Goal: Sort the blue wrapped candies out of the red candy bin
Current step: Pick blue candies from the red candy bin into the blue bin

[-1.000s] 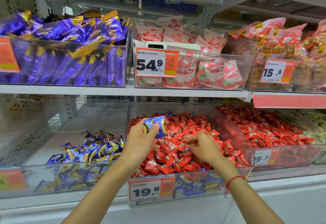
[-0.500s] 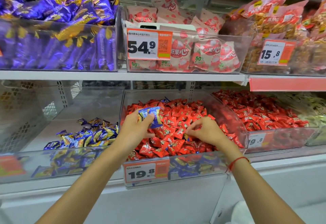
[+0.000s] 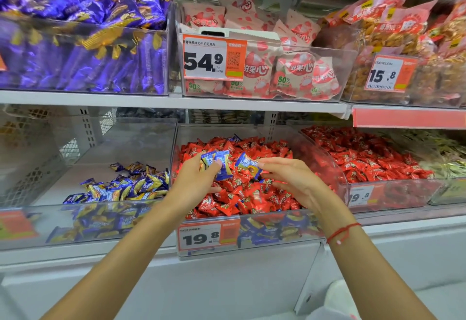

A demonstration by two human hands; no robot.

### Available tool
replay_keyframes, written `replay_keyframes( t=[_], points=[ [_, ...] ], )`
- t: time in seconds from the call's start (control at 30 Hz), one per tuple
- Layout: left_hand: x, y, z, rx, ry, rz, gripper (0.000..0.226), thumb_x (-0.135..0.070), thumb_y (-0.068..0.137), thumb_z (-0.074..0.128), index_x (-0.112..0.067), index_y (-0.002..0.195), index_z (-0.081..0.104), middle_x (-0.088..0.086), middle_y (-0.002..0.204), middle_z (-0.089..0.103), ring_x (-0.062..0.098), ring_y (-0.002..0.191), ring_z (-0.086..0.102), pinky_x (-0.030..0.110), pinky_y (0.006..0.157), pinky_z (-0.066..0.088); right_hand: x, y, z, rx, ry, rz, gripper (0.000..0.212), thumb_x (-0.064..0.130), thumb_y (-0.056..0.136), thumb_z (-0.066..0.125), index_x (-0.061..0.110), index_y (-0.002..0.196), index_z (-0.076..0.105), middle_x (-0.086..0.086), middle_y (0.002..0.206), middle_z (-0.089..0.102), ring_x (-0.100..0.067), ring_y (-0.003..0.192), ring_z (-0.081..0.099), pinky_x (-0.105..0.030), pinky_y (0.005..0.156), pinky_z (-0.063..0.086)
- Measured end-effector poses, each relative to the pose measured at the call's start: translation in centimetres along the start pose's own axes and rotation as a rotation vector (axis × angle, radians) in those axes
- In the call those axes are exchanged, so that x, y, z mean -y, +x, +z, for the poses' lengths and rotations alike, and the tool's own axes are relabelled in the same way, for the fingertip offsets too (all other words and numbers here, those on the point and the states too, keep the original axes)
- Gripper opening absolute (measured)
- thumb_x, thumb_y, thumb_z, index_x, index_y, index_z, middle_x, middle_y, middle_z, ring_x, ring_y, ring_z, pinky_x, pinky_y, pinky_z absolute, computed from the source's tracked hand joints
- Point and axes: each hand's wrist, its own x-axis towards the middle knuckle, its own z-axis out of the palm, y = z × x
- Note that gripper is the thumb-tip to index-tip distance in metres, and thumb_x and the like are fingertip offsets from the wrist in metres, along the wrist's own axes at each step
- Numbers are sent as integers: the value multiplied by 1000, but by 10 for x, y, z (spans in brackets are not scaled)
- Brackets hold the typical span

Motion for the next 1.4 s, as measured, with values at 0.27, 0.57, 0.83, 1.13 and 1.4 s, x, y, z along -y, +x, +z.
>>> replay_keyframes(
  t=[0.27,0.57,0.83,1.13,1.4],
  points=[
    [-13,-7,10,-49,-194,0,30,-45,100,38,-23,107,57,-2,92,64,7,76,67,27,70,60,20,-19,38,109,421,-135,20,18,86,68,14,106,71,-1,97,75,-6,84,69,-15,67,51],
    [-10,-20,-1,-380,-40,298,26,-42,98,43,-27,83,57,-12,42,42,12,46,42,33,50,35,23,-34,78,37,181,-442,16,13,87,68,23,98,74,13,92,74,4,85,67,-9,71,48],
    [33,-10,-83,-687,408,322,26,-40,100,41,-20,114,54,0,93,61,20,75,55,33,70,34,-21,-13,68,231,-896,-400,60,47,99,41,39,151,14,7,160,13,-14,147,7,-40,119,14],
    [54,-1,-103,-317,881,143,65,-53,97,36,-19,152,26,1,156,31,19,146,20,39,118,16,-23,-10,66,289,-878,-427,58,44,99,42,37,151,18,9,159,13,-13,146,9,-37,117,15],
    [47,2,-63,-203,641,401,46,-47,97,46,-30,140,47,-16,145,44,3,134,37,18,105,26,-8,43,50,-27,-714,-505,32,29,101,42,20,125,61,2,128,59,-14,123,49,-28,101,36]
  ],
)
